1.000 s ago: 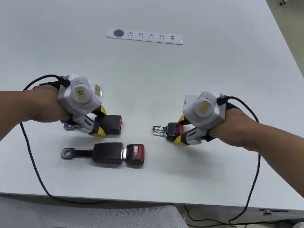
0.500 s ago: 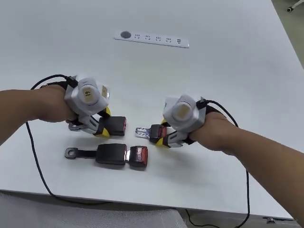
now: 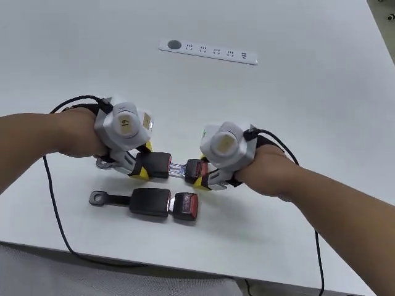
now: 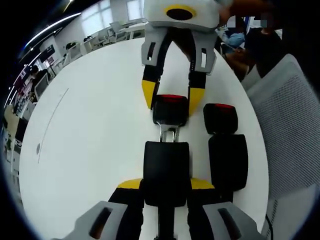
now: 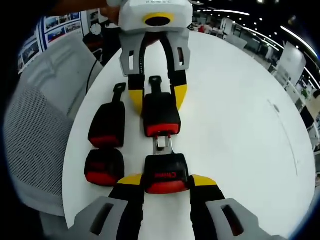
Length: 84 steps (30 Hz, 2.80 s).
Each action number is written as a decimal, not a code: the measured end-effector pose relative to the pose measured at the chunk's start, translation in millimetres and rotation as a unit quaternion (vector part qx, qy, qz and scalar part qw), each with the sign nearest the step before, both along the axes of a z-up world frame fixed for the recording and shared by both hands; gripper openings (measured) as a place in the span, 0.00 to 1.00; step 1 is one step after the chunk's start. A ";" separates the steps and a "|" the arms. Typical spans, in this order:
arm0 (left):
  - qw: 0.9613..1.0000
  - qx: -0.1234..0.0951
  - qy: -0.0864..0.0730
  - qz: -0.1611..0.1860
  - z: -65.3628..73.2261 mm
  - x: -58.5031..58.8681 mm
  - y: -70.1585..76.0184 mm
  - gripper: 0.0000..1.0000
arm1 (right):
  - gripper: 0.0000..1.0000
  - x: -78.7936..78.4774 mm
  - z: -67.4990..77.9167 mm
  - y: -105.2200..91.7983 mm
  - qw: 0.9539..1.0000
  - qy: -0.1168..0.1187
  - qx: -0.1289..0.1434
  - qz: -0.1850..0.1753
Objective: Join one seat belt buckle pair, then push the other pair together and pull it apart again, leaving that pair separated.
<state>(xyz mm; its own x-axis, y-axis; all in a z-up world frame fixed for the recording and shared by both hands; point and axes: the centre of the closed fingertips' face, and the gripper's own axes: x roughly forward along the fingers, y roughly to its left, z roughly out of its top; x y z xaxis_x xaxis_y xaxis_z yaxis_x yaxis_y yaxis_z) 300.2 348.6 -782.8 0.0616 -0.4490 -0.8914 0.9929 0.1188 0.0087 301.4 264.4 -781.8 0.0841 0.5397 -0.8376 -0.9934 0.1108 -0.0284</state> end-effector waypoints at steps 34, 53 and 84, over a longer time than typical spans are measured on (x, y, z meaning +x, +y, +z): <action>1.000 -0.014 -0.003 0.003 1.3 -0.7 -0.1 0.33 | 0.31 2.4 0.9 27.5 1.000 0.004 0.019 0.007; 1.000 -0.015 -0.005 0.007 0.3 0.2 0.1 0.33 | 0.32 3.7 0.9 3.9 0.999 -0.006 0.034 -0.010; 1.000 0.024 0.002 0.002 -1.0 -0.9 -0.4 0.34 | 0.34 -7.4 2.1 -137.9 0.997 -0.013 -0.032 -0.067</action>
<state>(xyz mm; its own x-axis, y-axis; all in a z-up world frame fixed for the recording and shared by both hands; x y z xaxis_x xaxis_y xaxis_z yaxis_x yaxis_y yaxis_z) 299.3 348.2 -783.8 0.0607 -0.4053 -0.9122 0.9924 0.1228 0.0114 294.0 126.5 -779.8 0.1734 0.4676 -0.8668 -0.9688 0.2393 -0.0647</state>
